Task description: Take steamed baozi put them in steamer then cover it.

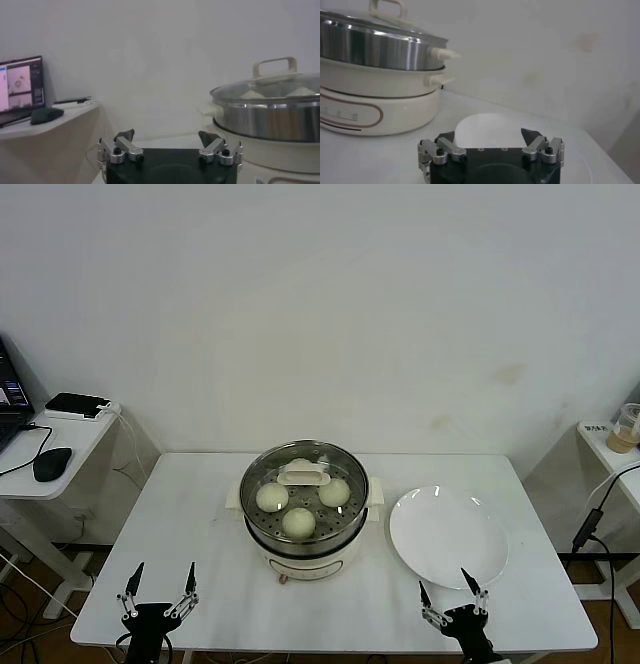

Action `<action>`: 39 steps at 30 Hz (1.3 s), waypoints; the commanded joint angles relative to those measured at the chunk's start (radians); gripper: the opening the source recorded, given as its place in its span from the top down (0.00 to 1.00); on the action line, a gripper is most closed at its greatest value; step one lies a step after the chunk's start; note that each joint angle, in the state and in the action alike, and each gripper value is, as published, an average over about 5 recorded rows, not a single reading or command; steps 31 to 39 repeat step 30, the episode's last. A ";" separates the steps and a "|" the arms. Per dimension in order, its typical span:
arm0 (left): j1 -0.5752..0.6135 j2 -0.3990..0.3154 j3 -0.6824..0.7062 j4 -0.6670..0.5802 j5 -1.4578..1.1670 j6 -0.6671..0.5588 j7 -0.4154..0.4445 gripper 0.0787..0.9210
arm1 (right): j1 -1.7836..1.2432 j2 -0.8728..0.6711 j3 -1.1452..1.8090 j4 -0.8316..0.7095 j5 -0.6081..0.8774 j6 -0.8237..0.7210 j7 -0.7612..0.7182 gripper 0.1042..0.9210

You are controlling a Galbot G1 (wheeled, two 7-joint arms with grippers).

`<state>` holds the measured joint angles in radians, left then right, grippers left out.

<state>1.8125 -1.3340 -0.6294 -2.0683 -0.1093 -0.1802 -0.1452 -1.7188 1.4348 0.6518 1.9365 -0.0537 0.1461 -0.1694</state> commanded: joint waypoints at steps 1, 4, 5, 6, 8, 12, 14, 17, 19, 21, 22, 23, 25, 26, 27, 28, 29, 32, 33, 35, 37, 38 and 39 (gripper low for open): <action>0.018 -0.017 -0.005 0.007 -0.025 -0.008 -0.004 0.12 | -0.004 -0.009 -0.004 0.009 0.026 -0.018 -0.002 0.12; 0.010 -0.024 0.008 0.002 -0.026 0.013 -0.005 0.12 | -0.008 -0.016 -0.010 0.018 0.056 -0.032 0.001 0.12; 0.008 -0.025 0.012 0.002 -0.027 0.019 -0.005 0.12 | -0.009 -0.019 -0.014 0.023 0.068 -0.036 0.003 0.12; 0.005 -0.026 0.016 0.003 -0.027 0.025 -0.006 0.12 | -0.011 -0.023 -0.016 0.028 0.080 -0.041 0.005 0.12; 0.002 -0.026 0.022 0.005 -0.028 0.033 -0.008 0.12 | -0.013 -0.031 -0.020 0.039 0.105 -0.052 0.008 0.12; 0.001 -0.025 0.027 0.005 -0.029 0.043 -0.013 0.12 | -0.013 -0.053 -0.020 0.052 0.149 -0.074 0.004 0.12; 0.001 -0.022 0.025 0.005 -0.036 0.051 -0.011 0.12 | -0.011 -0.065 -0.020 0.054 0.174 -0.084 -0.002 0.12; 0.004 -0.014 0.020 0.008 -0.050 0.060 -0.004 0.12 | -0.009 -0.080 -0.018 0.059 0.215 -0.102 -0.007 0.12; 0.009 -0.011 0.018 0.011 -0.051 0.061 0.000 0.12 | -0.009 -0.088 -0.018 0.059 0.224 -0.109 -0.007 0.12; 0.015 -0.010 0.017 0.012 -0.049 0.061 0.004 0.12 | -0.011 -0.094 -0.023 0.055 0.221 -0.105 -0.007 0.12; 0.017 -0.009 0.017 0.012 -0.049 0.062 0.006 0.12 | -0.013 -0.097 -0.026 0.053 0.218 -0.102 -0.006 0.12; 0.020 -0.008 0.017 0.012 -0.049 0.062 0.008 0.12 | -0.016 -0.099 -0.029 0.052 0.218 -0.099 -0.005 0.12; 0.025 -0.008 0.018 0.009 -0.048 0.063 0.012 0.12 | -0.020 -0.102 -0.034 0.050 0.217 -0.093 -0.002 0.12; 0.027 -0.008 0.019 0.007 -0.048 0.064 0.013 0.12 | -0.021 -0.103 -0.034 0.050 0.217 -0.092 -0.001 0.12; 0.030 -0.008 0.019 0.005 -0.047 0.064 0.014 0.12 | -0.022 -0.104 -0.034 0.049 0.217 -0.090 0.001 0.12; 0.031 -0.008 0.019 0.003 -0.046 0.064 0.015 0.12 | -0.022 -0.104 -0.033 0.048 0.217 -0.088 0.002 0.12; 0.032 -0.008 0.020 0.003 -0.045 0.064 0.015 0.12 | -0.022 -0.104 -0.033 0.048 0.217 -0.087 0.002 0.12; 0.032 -0.008 0.020 0.002 -0.045 0.064 0.015 0.12 | -0.022 -0.104 -0.033 0.048 0.217 -0.087 0.003 0.12; 0.032 -0.008 0.020 0.002 -0.045 0.064 0.015 0.12 | -0.022 -0.104 -0.033 0.048 0.217 -0.087 0.003 0.12; 0.032 -0.008 0.020 0.002 -0.045 0.064 0.015 0.12 | -0.022 -0.104 -0.033 0.048 0.217 -0.087 0.003 0.12; 0.032 -0.008 0.020 0.002 -0.045 0.064 0.015 0.12 | -0.022 -0.104 -0.033 0.048 0.217 -0.087 0.003 0.12; 0.032 -0.008 0.020 0.002 -0.045 0.064 0.015 0.12 | -0.022 -0.104 -0.033 0.048 0.217 -0.087 0.003 0.12; 0.032 -0.008 0.020 0.002 -0.045 0.064 0.015 0.12 | -0.022 -0.104 -0.033 0.048 0.217 -0.087 0.003 0.12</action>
